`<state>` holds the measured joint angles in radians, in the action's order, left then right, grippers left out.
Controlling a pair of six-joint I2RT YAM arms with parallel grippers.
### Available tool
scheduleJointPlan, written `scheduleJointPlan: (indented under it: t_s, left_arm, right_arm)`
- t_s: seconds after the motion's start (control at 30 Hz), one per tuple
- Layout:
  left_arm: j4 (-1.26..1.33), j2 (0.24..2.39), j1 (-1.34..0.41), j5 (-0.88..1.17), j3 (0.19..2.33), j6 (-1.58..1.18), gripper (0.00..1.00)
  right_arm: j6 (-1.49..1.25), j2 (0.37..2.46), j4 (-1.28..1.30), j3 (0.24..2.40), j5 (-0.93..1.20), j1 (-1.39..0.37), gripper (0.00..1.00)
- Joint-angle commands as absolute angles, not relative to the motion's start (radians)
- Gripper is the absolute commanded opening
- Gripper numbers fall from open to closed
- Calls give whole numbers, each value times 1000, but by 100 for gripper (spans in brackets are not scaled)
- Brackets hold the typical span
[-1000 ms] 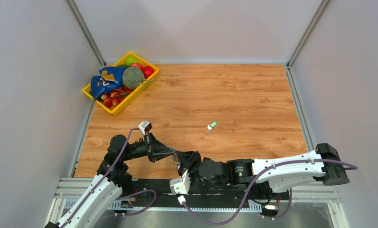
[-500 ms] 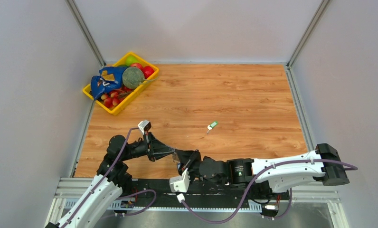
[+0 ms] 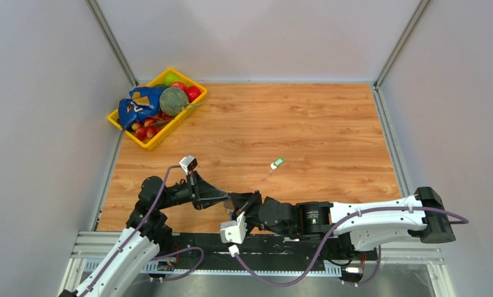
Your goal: Put the keys on the keyring
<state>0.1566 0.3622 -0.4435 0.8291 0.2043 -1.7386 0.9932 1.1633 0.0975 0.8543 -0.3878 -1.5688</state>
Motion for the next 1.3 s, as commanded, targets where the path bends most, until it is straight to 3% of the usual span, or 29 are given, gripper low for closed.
scheduleJointPlan:
  t_s: [0.0, 0.27, 0.67, 0.9, 1.27]
  left_arm:
    - [122, 368, -451, 916, 239, -1736, 24]
    - [-140, 393, -452, 950, 349, -1477, 44]
    - [-245, 513, -452, 958, 598, -1205, 46]
    - [-472, 574, -451, 968, 819, -947, 47]
    - [-387, 539, -452, 978, 791, -803, 47]
  right_arm:
    - [845, 1154, 200, 997, -364, -1536, 0]
    - [677, 1156, 426, 1173, -294, -1521, 0]
    - [423, 1260, 773, 1421, -197, -1505, 0]
    - [297, 1291, 861, 1513, -117, -1433, 0]
    - [220, 1280, 892, 1599, 220, -1316, 0]
